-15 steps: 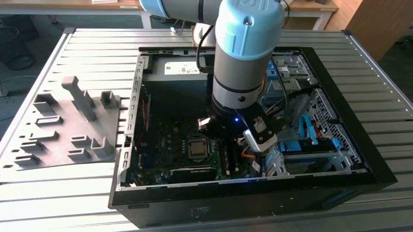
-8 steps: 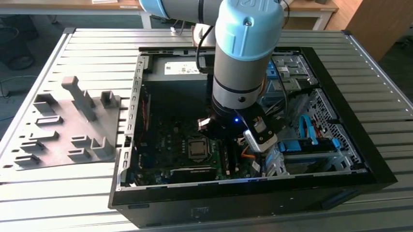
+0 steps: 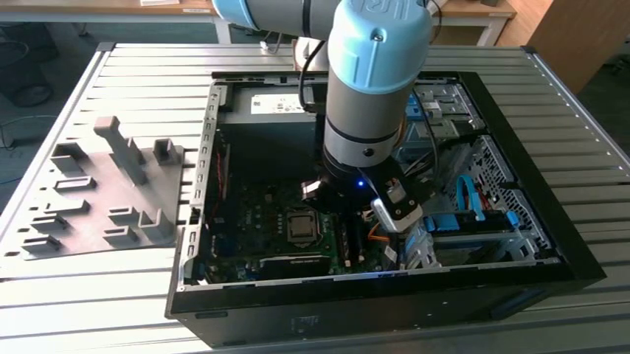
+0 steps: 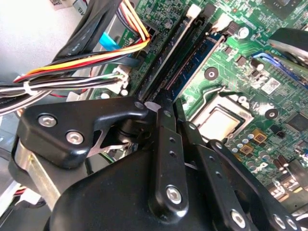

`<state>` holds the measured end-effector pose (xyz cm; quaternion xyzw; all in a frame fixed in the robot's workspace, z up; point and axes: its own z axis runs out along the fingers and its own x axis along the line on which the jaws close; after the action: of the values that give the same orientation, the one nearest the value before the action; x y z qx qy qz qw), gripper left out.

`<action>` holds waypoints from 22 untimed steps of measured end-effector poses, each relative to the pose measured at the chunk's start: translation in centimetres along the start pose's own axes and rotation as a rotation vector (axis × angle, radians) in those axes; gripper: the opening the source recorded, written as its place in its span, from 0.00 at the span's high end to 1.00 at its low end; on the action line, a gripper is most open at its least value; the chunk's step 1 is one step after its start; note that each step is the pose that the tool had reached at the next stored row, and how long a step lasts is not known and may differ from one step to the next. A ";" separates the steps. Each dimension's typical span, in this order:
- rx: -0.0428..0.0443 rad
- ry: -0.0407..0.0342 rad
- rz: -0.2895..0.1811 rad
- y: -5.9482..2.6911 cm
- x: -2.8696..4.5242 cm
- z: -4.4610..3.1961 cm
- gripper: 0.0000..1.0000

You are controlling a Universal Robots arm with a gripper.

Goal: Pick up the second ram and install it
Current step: 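Insert the second ram into the second slot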

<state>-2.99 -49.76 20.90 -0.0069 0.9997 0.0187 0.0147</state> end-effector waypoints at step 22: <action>0.0006 0.0001 0.000 0.71 0.00 0.29 0.86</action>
<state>-2.99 -49.04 20.64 -0.0071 0.9997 0.0183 0.0147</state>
